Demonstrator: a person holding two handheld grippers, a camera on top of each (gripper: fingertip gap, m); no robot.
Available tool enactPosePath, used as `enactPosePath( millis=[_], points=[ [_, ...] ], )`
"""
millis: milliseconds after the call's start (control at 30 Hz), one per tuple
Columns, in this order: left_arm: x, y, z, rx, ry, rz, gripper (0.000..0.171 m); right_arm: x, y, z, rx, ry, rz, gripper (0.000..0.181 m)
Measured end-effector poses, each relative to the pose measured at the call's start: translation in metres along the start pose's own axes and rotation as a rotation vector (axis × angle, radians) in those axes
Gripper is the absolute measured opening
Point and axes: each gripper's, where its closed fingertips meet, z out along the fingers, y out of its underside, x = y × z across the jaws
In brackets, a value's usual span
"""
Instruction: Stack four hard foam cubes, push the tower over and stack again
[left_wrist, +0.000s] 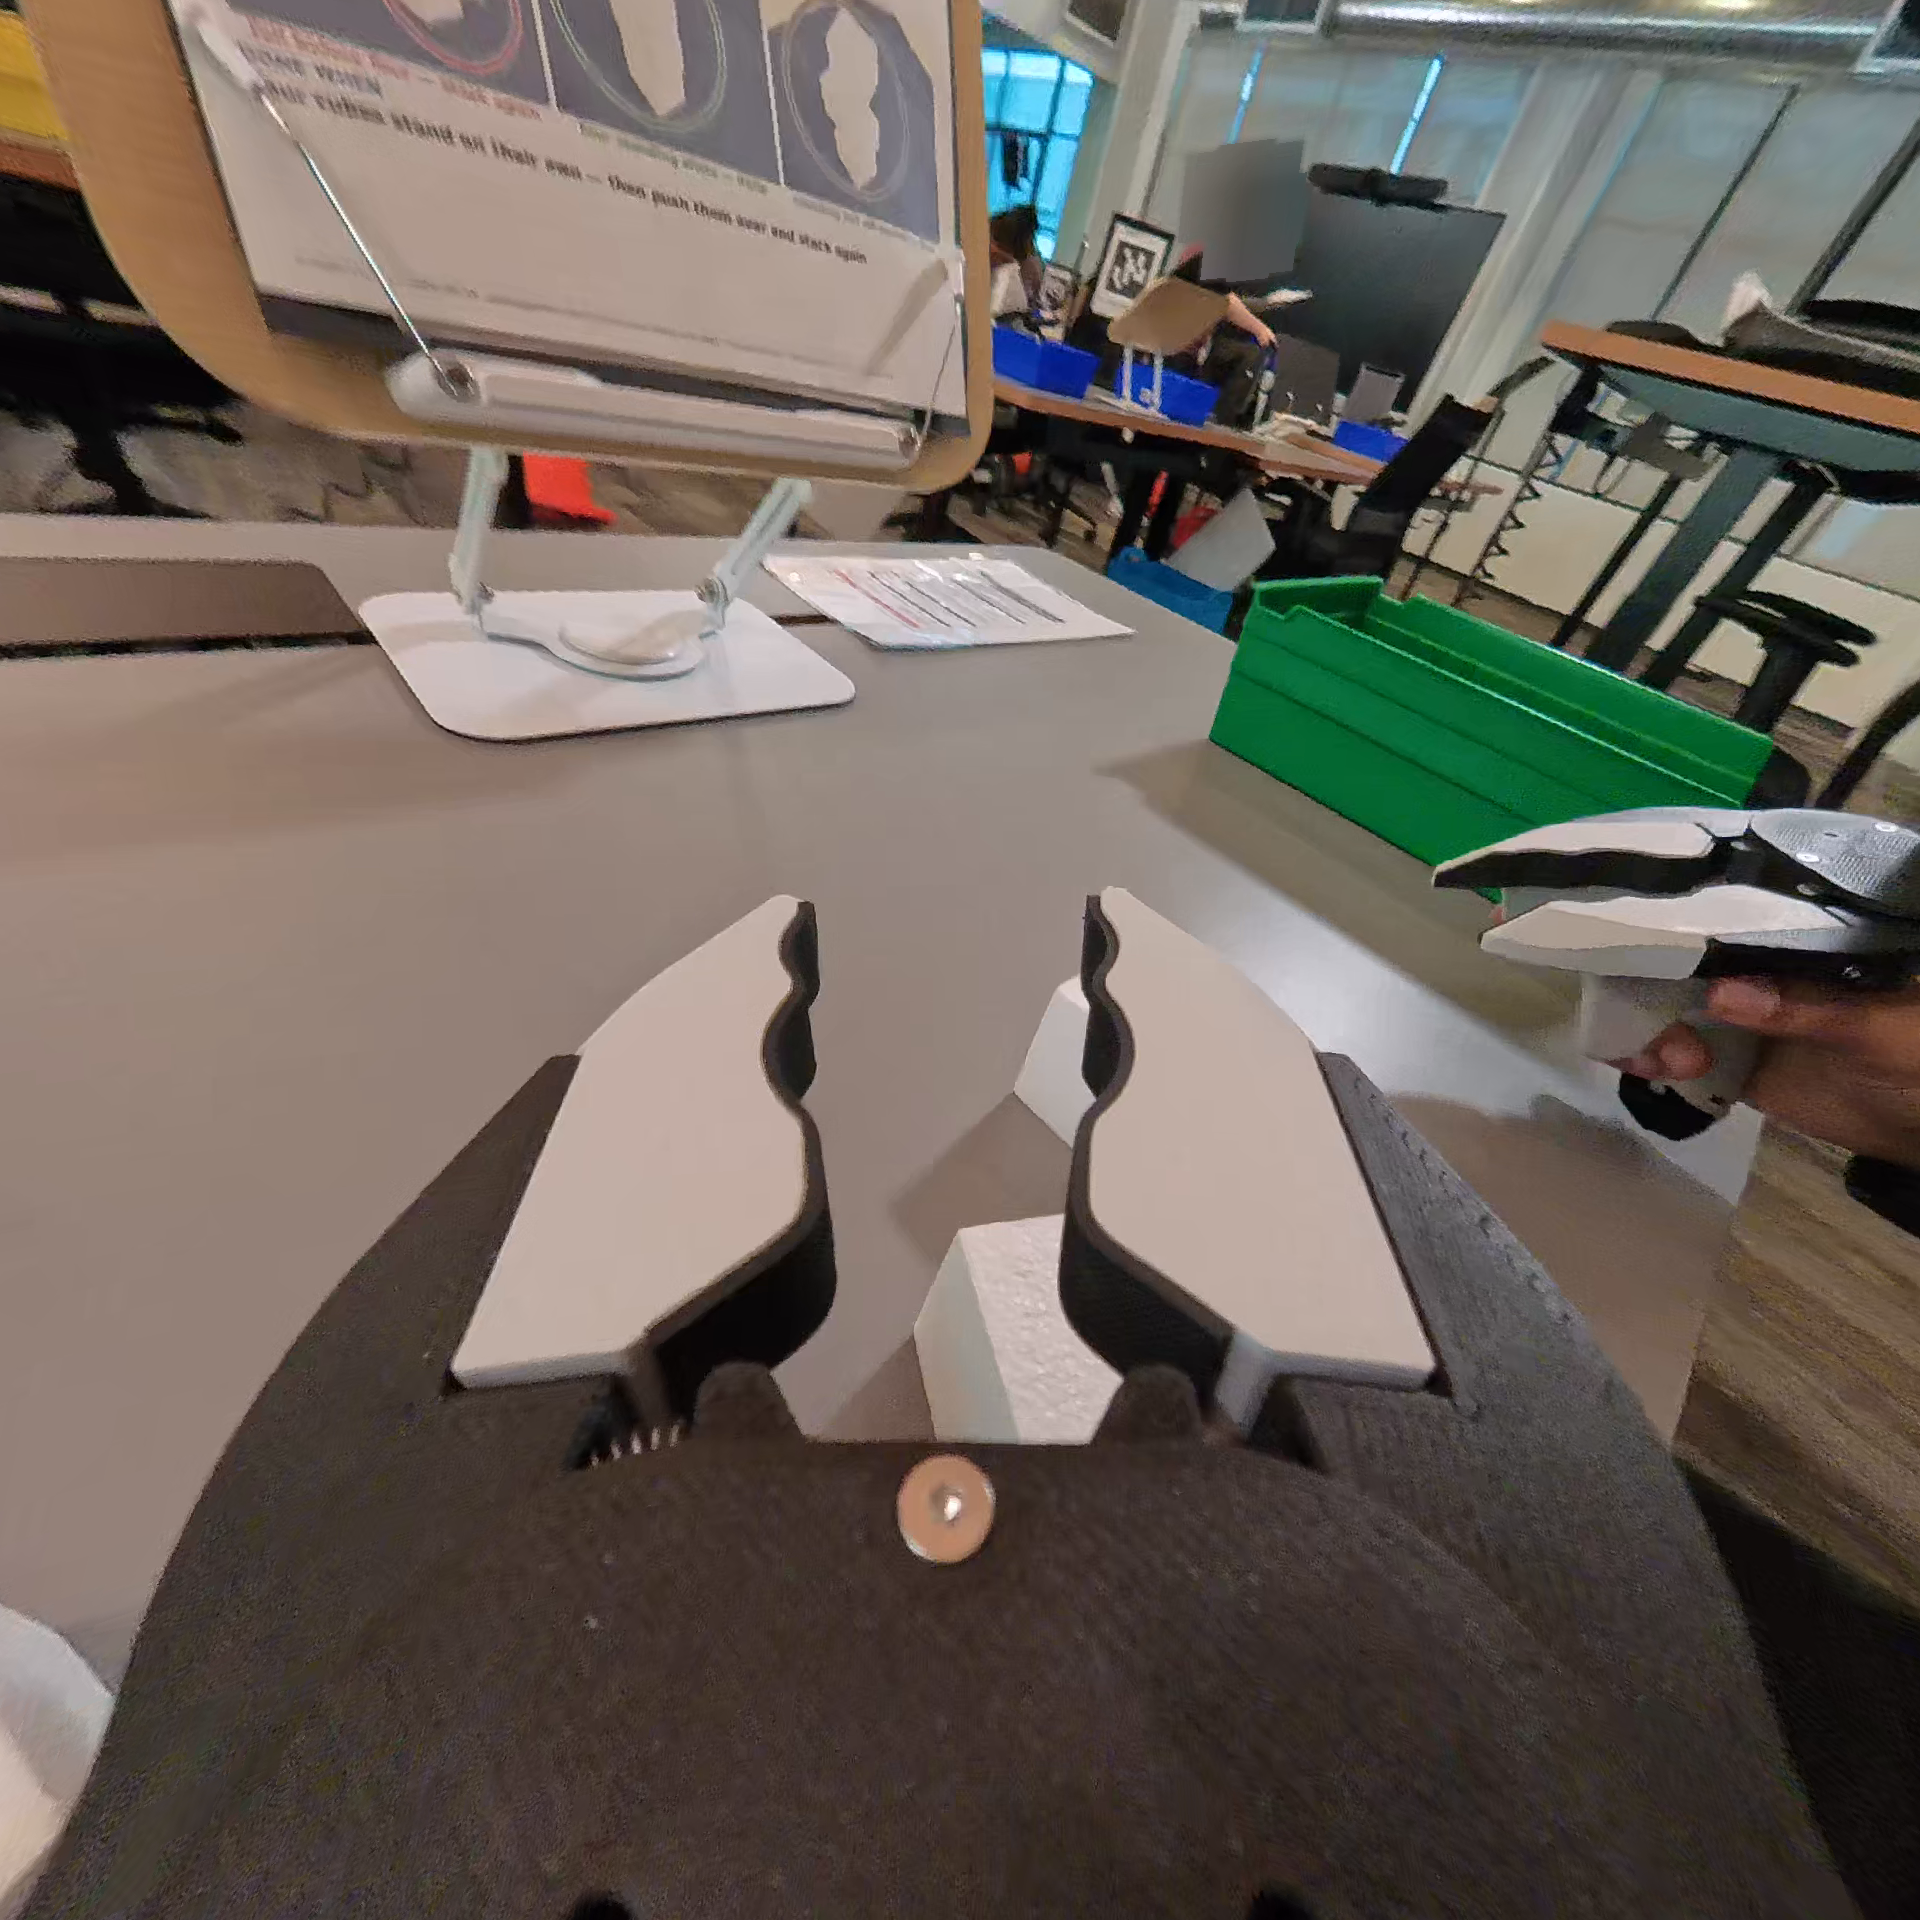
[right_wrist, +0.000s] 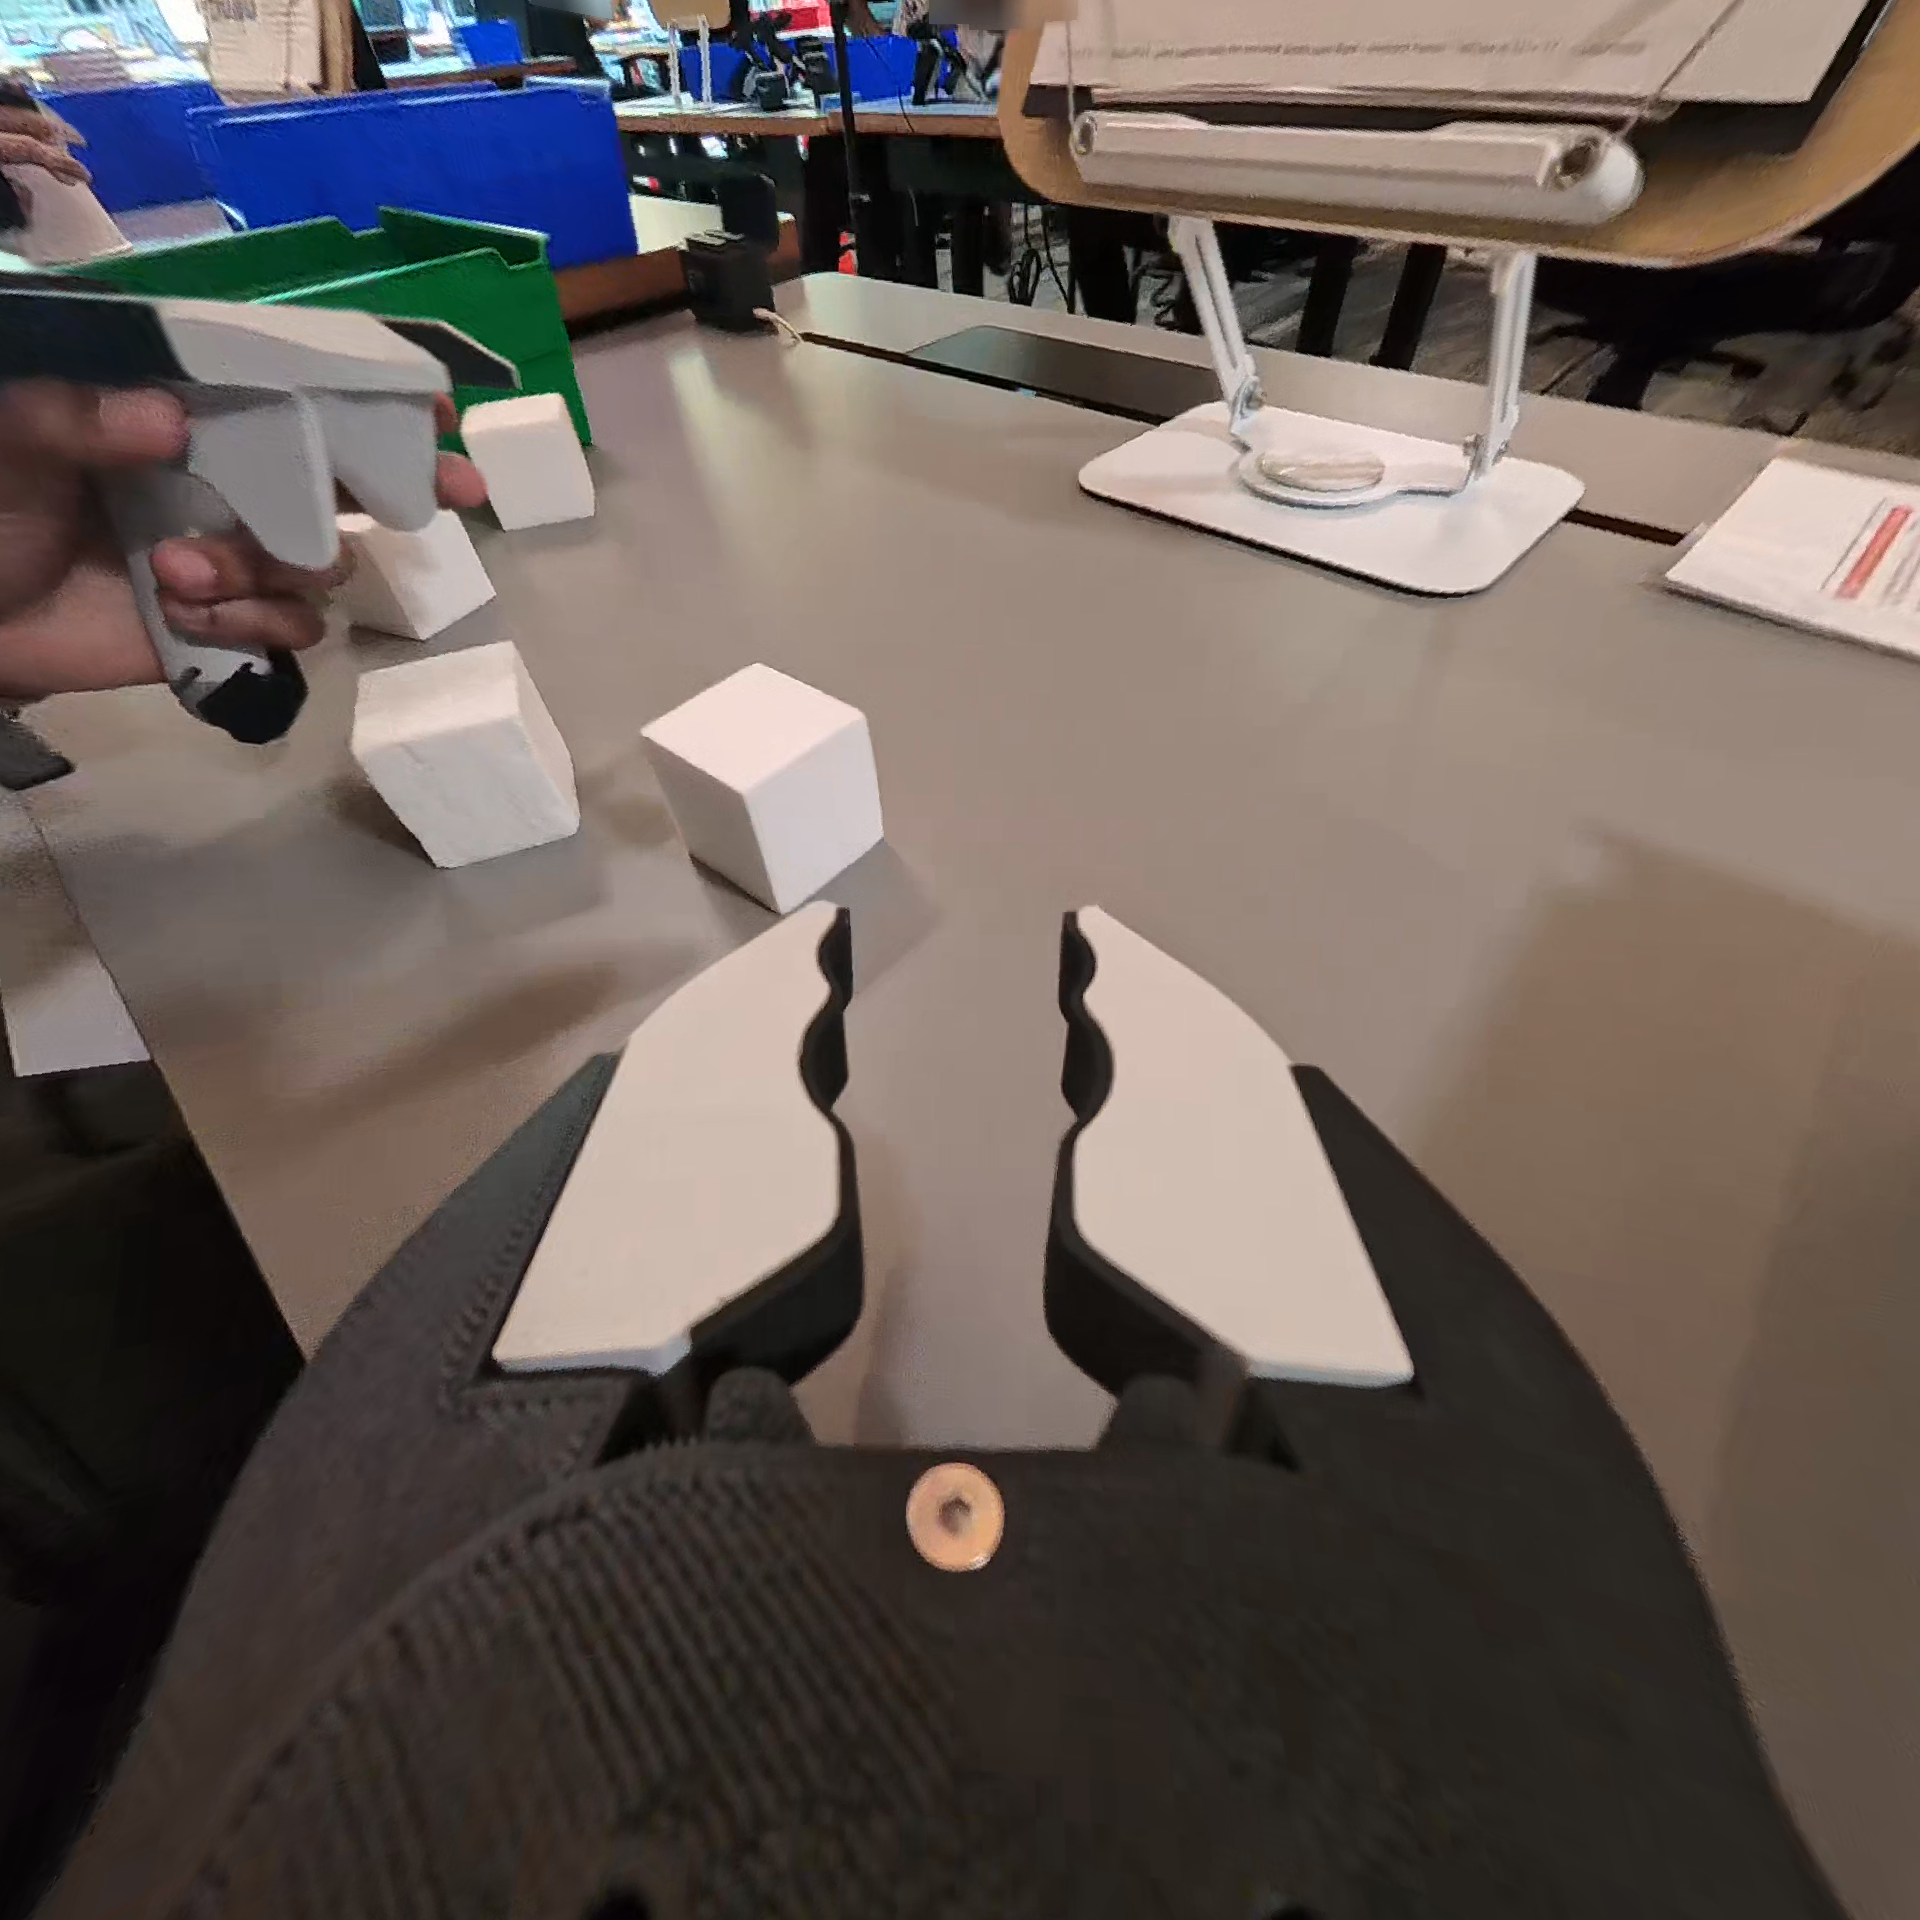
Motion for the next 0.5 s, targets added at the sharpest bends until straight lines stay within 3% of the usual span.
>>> enactPosePath(
  millis=[200,333,500],
  points=[
    [-0.013,0.003,-0.015,0.002,0.001,-0.076,0.052,-0.033,-0.012,0.017,0.007,-0.223,0.121,0.033],
    [-0.020,0.015,-0.037,-0.035,-0.037,-0.070,0.055,-0.050,-0.020,0.038,0.004,-0.277,0.028,0.038],
    [-0.032,0.023,-0.073,-0.046,-0.128,-0.031,0.055,-0.097,-0.031,0.070,-0.008,-0.391,-0.073,0.045]
  ],
)
